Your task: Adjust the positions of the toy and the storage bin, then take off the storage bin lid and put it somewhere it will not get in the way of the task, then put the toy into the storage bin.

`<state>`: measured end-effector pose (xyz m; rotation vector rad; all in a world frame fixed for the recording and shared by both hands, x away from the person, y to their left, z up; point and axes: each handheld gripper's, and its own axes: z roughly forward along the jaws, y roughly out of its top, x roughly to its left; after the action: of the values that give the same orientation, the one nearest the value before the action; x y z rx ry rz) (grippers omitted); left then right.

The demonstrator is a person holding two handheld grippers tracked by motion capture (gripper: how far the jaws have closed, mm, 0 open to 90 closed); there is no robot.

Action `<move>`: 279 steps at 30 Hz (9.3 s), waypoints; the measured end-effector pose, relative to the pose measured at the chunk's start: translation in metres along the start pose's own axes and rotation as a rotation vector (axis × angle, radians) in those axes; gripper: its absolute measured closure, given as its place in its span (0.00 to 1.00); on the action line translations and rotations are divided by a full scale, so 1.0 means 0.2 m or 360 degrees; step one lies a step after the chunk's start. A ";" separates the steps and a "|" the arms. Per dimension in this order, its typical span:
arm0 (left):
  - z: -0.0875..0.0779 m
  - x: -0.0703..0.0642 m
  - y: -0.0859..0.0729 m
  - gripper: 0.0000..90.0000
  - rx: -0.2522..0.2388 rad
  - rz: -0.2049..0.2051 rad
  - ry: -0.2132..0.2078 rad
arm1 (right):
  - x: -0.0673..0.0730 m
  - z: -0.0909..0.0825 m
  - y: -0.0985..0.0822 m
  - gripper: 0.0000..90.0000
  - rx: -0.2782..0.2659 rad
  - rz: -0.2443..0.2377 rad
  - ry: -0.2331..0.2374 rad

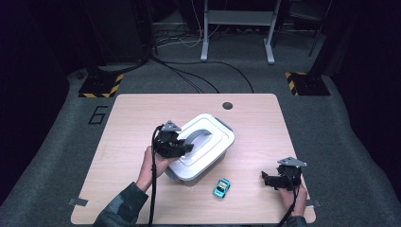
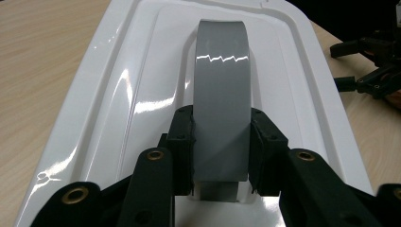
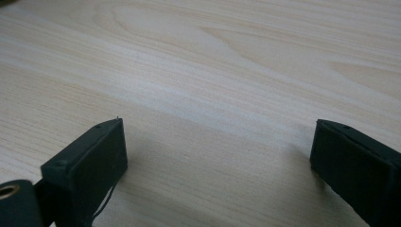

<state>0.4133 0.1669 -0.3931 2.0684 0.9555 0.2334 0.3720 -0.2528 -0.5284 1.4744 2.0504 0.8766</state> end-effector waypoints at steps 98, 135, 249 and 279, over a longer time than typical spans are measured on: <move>-0.46 0.16 0.23 0.74 -0.0207 0.0168 0.0393 | 0.00 0.00 0.00 0.04 0.0001 0.0004 0.0000; -0.50 0.74 -0.05 0.74 -0.0152 -0.0314 0.0757 | 0.00 0.00 0.00 0.04 0.0002 0.0006 -0.0003; -0.40 0.54 -0.85 0.00 -0.0043 -0.0287 0.0769 | 0.00 0.00 0.00 0.04 -0.0001 0.0008 -0.0007; -0.30 0.45 -1.09 0.00 0.0033 -0.0294 0.0683 | 0.01 0.00 0.00 0.01 0.0019 -0.0008 0.0014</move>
<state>0.3282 0.3468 -0.5319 1.9699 1.4021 0.5869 0.3724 -0.2499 -0.5285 1.4736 2.0681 0.8717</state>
